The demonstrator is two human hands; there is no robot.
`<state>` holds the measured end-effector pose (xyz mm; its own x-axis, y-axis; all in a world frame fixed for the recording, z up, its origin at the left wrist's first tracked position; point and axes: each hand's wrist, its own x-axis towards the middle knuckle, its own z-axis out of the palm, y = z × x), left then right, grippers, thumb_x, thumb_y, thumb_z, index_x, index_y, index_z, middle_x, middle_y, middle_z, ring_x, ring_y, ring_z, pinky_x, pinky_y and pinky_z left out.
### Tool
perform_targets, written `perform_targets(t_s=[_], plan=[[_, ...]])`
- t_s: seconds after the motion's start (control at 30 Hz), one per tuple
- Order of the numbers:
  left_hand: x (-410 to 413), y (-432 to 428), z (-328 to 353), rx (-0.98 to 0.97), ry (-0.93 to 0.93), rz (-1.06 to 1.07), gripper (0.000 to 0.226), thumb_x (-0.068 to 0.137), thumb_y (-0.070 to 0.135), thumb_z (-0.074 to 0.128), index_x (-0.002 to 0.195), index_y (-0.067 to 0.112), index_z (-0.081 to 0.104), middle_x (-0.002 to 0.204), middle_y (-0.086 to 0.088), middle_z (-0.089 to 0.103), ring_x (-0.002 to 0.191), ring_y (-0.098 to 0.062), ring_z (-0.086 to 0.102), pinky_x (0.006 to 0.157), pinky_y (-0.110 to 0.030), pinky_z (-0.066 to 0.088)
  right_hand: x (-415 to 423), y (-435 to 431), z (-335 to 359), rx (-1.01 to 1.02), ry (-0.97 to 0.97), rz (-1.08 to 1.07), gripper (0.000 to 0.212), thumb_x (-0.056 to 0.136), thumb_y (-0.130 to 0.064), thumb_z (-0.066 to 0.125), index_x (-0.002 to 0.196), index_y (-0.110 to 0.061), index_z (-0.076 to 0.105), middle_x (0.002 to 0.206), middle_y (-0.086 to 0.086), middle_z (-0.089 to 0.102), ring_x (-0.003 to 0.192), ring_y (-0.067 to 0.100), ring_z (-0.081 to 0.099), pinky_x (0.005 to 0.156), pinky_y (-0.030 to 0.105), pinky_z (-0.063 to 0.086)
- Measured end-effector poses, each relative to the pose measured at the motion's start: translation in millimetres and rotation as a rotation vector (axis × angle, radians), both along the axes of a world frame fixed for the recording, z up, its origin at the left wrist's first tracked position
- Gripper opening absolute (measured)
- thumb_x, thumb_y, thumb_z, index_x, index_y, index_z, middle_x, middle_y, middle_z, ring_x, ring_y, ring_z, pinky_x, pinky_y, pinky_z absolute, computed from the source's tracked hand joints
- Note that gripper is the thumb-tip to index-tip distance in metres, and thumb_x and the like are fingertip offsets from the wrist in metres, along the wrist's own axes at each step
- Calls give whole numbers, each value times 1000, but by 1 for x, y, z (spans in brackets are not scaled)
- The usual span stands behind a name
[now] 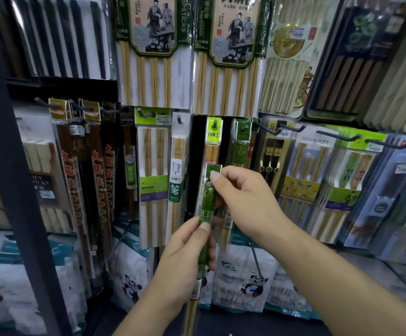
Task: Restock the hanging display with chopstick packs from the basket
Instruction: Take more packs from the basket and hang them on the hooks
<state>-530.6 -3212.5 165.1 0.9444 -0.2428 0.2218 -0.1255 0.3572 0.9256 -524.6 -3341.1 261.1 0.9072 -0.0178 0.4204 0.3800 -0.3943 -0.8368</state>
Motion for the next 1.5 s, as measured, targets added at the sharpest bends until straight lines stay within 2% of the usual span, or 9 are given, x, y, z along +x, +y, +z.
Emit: perform_targets(t_s=[0.13,0.3,0.47,0.8,0.97,1.1,1.2,1.4,1.5], plan=[[-1,-5,3,60,-67,6,32,105,16,52,95,35,76,77,4,69,76,-11,68,69,-24,58,7,-9,19,21,-84,-118,37,109,-27,46,76,-12,52,64,1,44,54,10,40,48,13,35],[1,-9,0,142,-94,20,25,104,13,55,96,27,74,78,6,71,79,-9,68,69,-20,55,19,-20,43,31,-158,-193,41,110,-28,43,93,9,52,67,8,37,60,19,37,58,30,34],[4,-13,0,221,-149,32,32,105,18,55,93,42,74,70,13,64,72,-3,63,69,-18,54,26,-28,45,91,-150,-197,44,108,-30,49,101,13,57,68,9,44,57,21,38,55,30,37],[5,-17,1,205,-163,48,29,103,23,57,91,43,75,68,14,64,70,-2,62,67,-18,53,31,-34,44,226,-103,-204,31,104,-22,53,77,-16,67,67,3,56,59,15,56,47,26,45],[2,-17,3,164,-146,39,27,102,22,58,89,39,75,70,12,64,71,-3,62,67,-17,52,35,-34,43,171,-162,-260,33,103,-22,53,92,8,62,70,12,51,54,11,53,46,19,42],[4,-20,1,92,-126,74,20,100,14,62,106,30,72,74,10,67,71,-3,66,68,-17,53,37,-33,42,127,-230,-305,37,102,-21,53,81,9,58,62,12,50,47,7,52,48,14,44],[4,-22,-1,76,-141,73,16,99,11,63,109,22,66,74,12,68,72,-2,67,72,-14,53,39,-32,41,106,-281,-322,41,102,-22,55,73,7,52,56,8,47,49,14,51,53,17,46],[9,-22,-4,185,-153,163,27,99,21,65,90,44,74,76,16,69,74,4,64,71,-12,52,39,-32,35,69,-270,-335,41,102,-30,57,75,0,58,63,8,52,80,43,65,77,48,56],[15,-24,-7,288,-188,176,17,99,31,64,92,43,73,78,11,69,76,-3,65,73,-22,57,38,-35,27,51,-245,-326,37,101,-36,59,73,-12,59,58,-7,52,77,34,67,65,31,54]])
